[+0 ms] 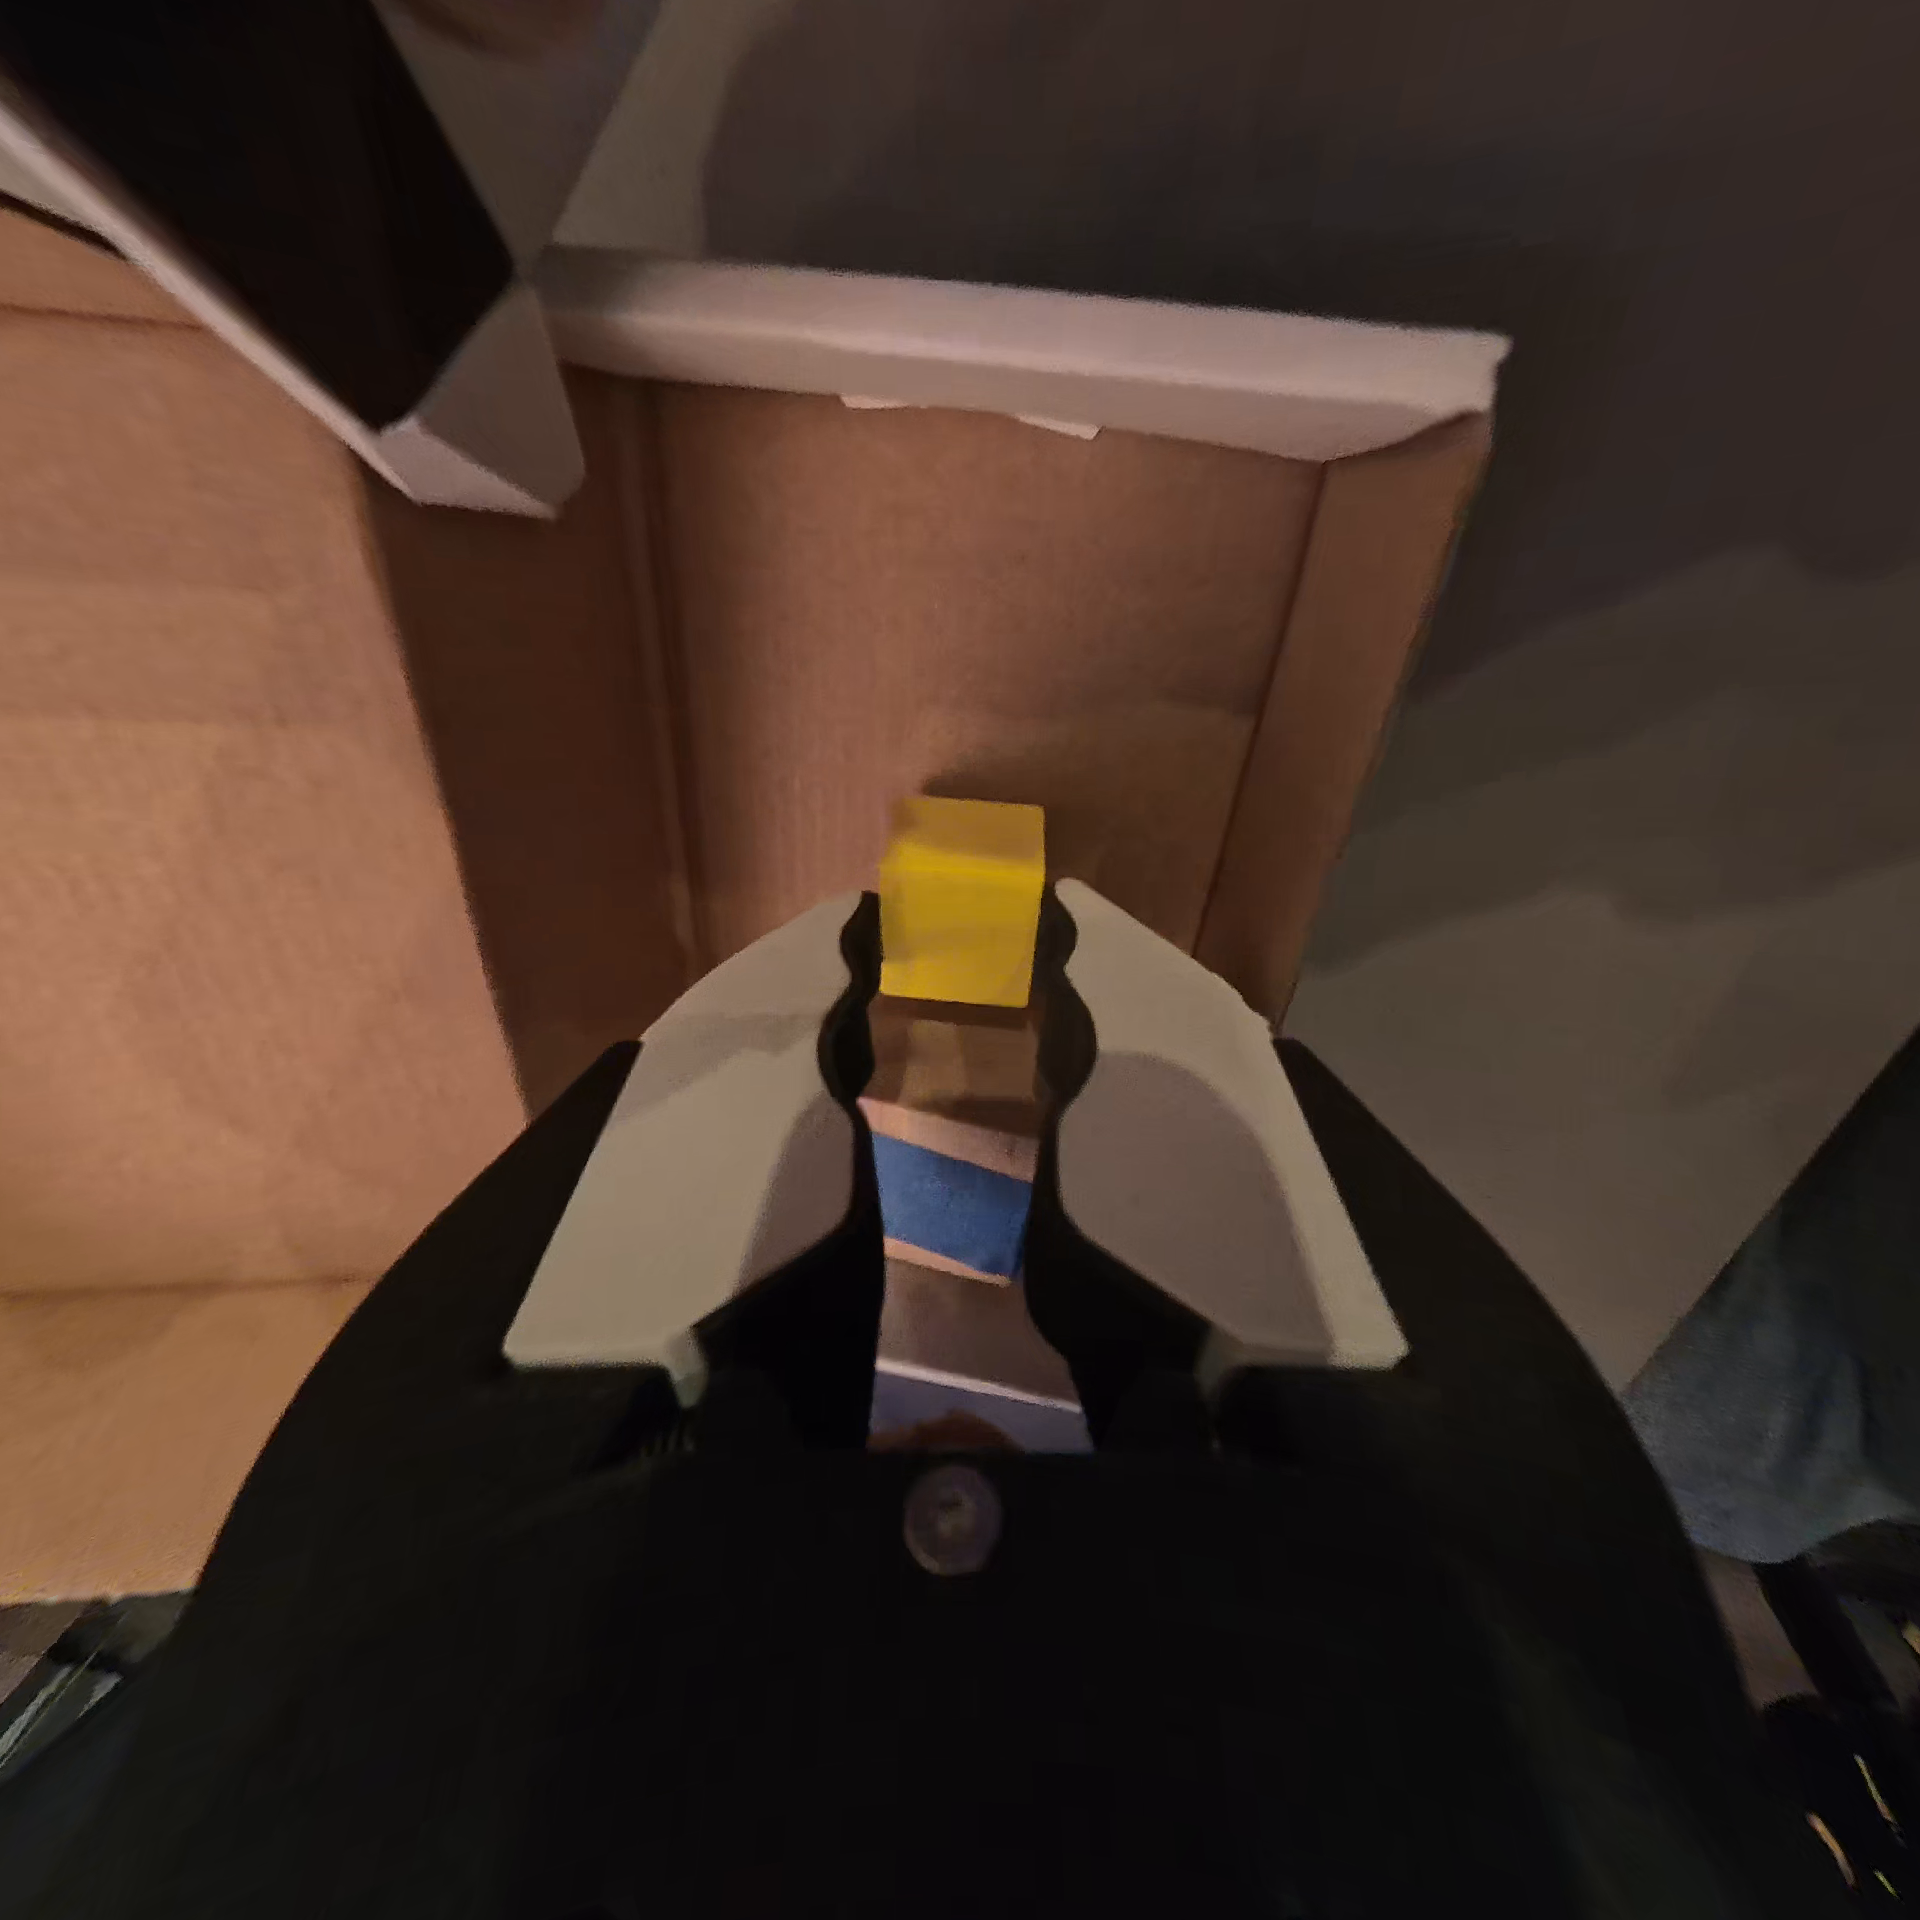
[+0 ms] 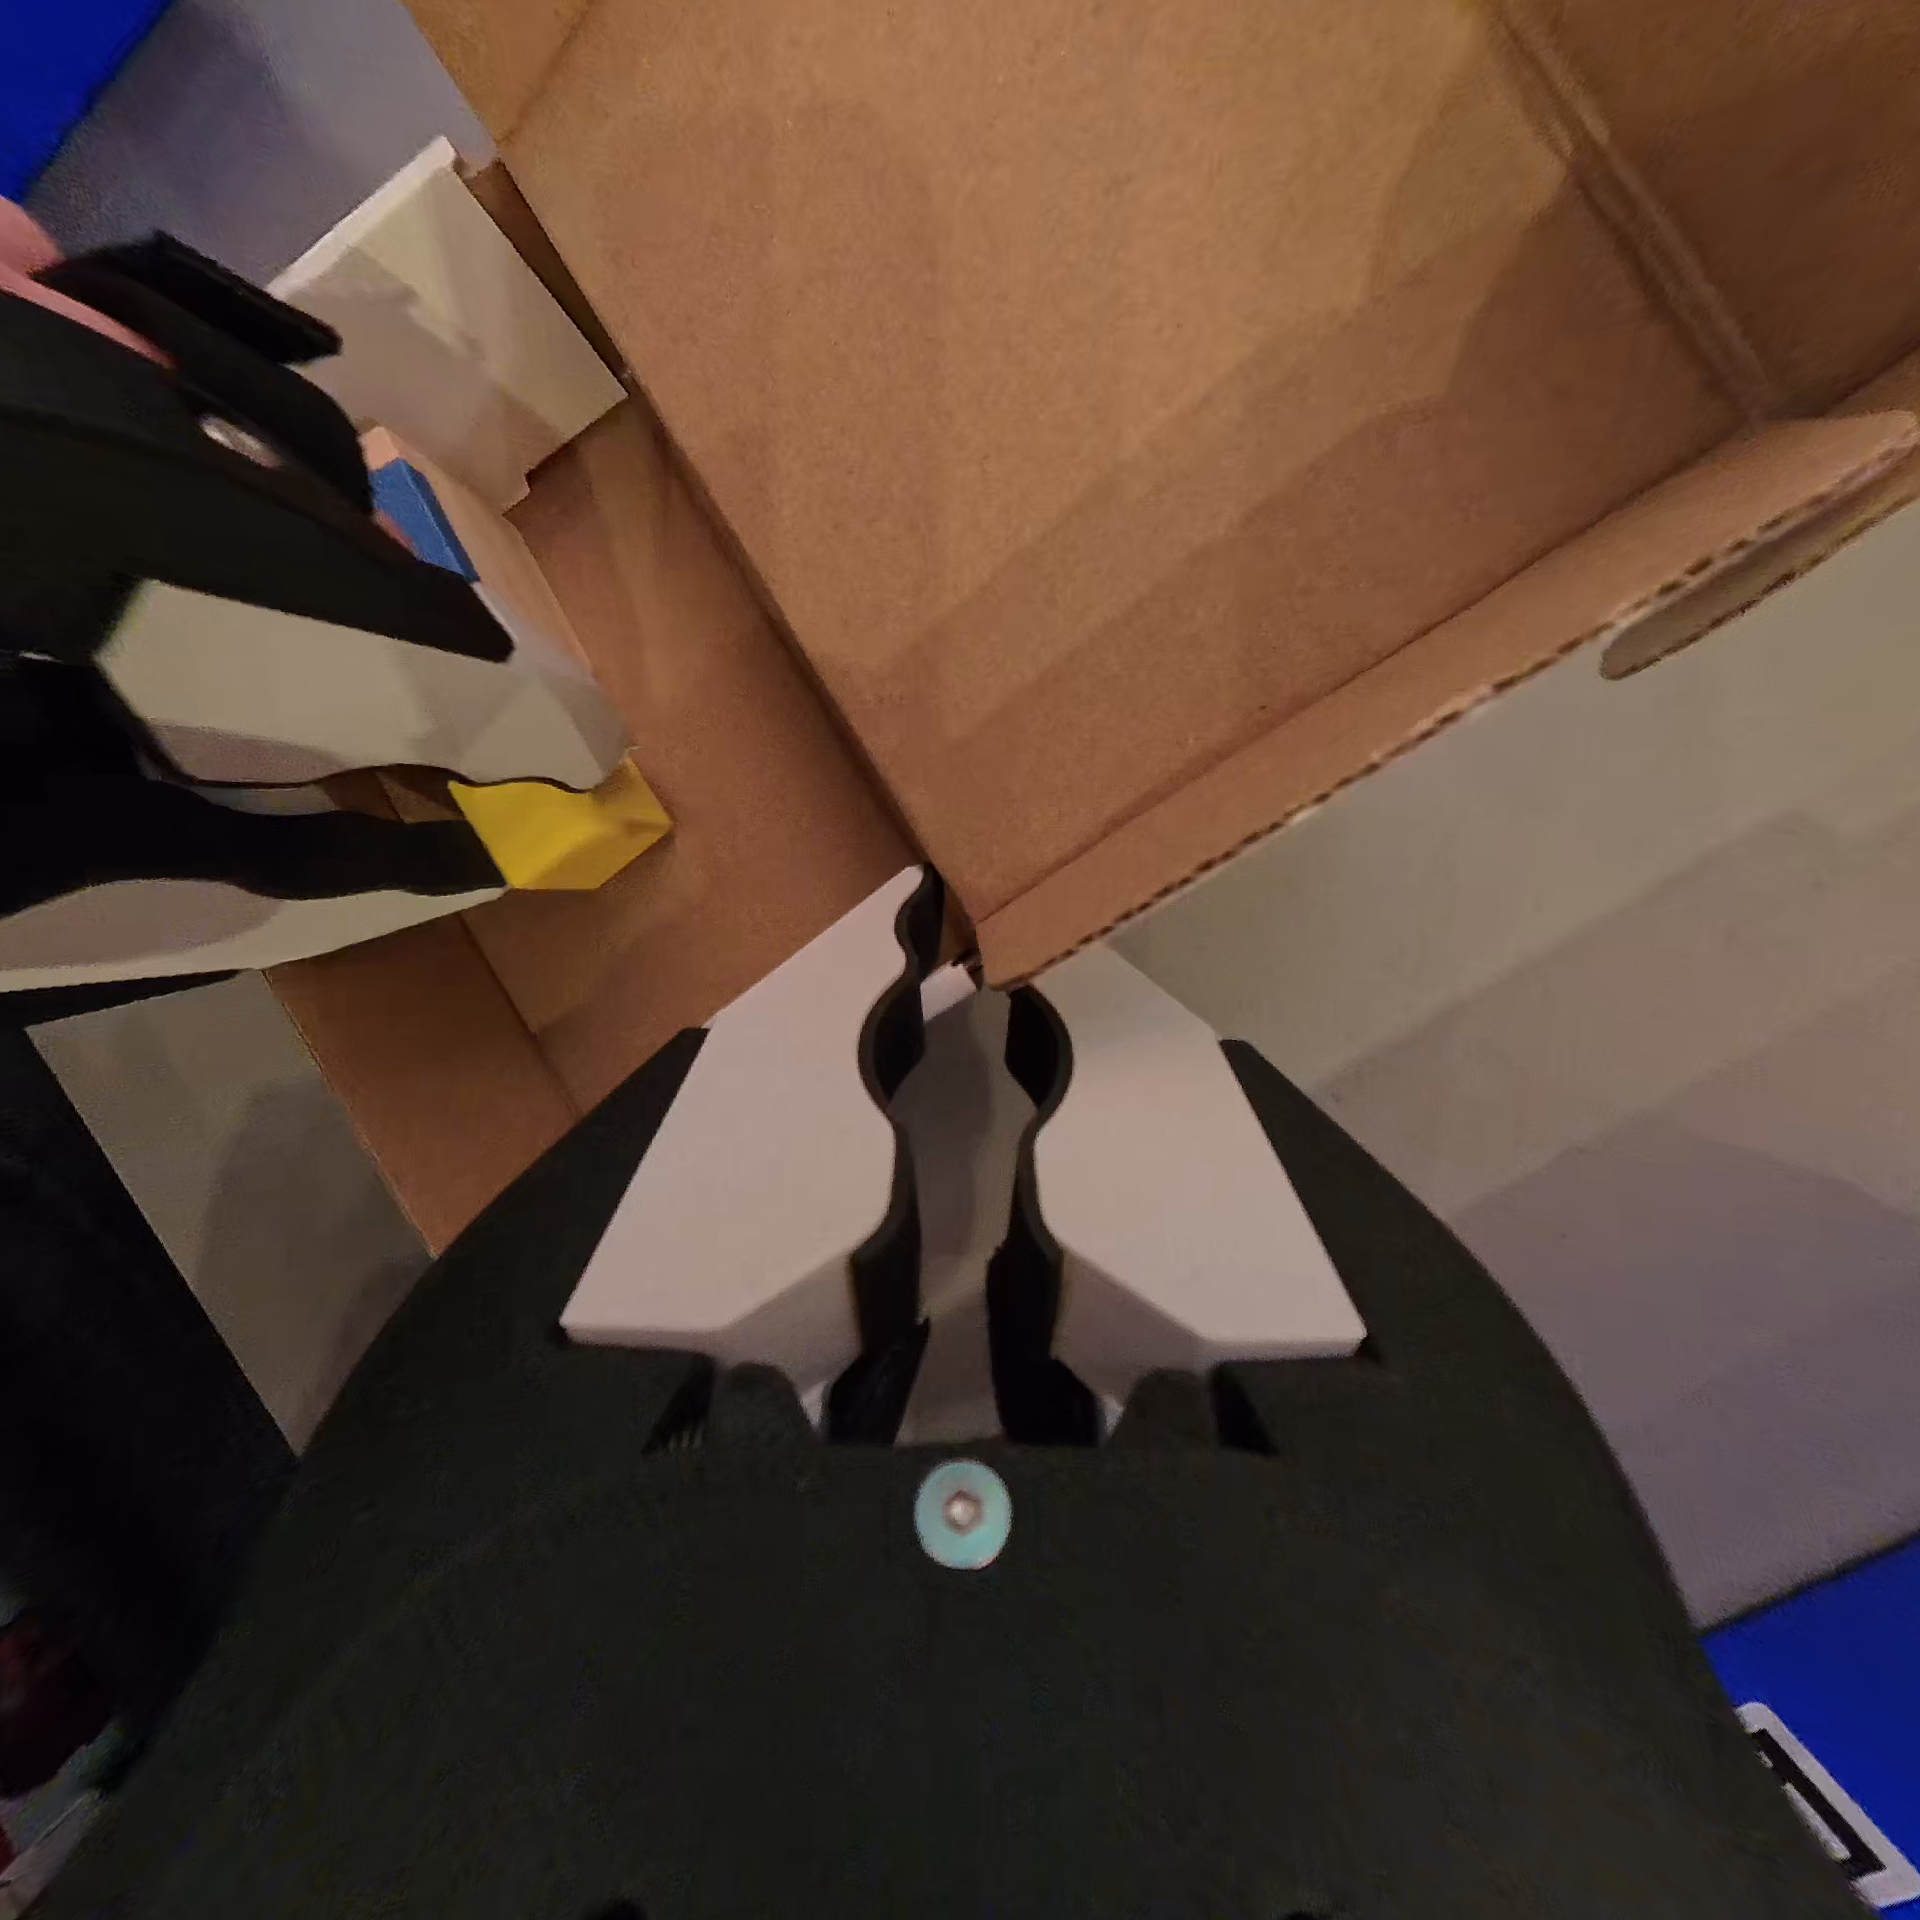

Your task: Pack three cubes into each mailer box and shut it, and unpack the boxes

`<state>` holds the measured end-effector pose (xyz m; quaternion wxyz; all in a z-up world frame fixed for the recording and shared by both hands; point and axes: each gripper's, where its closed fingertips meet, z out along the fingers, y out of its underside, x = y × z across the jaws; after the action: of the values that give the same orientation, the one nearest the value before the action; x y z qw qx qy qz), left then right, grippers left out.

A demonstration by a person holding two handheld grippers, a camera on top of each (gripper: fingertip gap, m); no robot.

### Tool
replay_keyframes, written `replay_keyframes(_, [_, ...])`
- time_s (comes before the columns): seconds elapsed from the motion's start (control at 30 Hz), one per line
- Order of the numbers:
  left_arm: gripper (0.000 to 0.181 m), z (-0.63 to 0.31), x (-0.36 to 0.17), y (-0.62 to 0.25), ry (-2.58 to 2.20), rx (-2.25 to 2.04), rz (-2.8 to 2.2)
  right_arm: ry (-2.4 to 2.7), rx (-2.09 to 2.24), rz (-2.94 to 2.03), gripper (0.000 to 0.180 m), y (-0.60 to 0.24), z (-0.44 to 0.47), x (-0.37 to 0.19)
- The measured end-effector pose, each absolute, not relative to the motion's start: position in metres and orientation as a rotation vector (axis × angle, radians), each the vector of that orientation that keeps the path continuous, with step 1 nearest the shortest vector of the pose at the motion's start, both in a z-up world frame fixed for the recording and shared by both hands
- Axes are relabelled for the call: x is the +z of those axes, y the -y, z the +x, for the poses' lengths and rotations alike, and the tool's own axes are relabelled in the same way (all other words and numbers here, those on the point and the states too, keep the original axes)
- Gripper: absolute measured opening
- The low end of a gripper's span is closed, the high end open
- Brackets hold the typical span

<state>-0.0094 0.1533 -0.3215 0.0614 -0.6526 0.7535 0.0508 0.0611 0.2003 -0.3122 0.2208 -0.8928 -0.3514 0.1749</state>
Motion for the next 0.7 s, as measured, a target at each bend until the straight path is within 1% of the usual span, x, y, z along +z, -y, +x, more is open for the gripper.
replay_keyframes(0.17, [0.030,-0.010,-0.328,-0.155,-2.272,0.140,-2.000,0.981,0.469,-2.464,0.006,-0.200,0.060,-0.312])
replay_keyframes(0.27, [0.046,-0.012,-0.327,-0.159,-2.248,0.170,-1.982,0.975,0.480,-2.463,0.006,-0.200,0.060,-0.312])
replay_keyframes(0.33, [0.047,-0.009,-0.319,-0.157,-2.211,0.115,-1.963,0.976,0.476,-2.463,0.006,-0.200,0.059,-0.312])
replay_keyframes(0.43, [0.050,-0.014,-0.293,-0.157,-2.126,0.123,-1.921,0.976,0.474,-2.461,0.006,-0.200,0.060,-0.312])
replay_keyframes(0.53, [0.048,-0.028,-0.256,-0.147,-2.026,0.049,-1.885,0.974,0.475,-2.462,0.006,-0.201,0.060,-0.312])
replay_keyframes(0.7, [0.049,-0.109,-0.207,-0.151,-1.836,0.129,-1.932,0.973,0.478,-2.461,0.006,-0.201,0.060,-0.312])
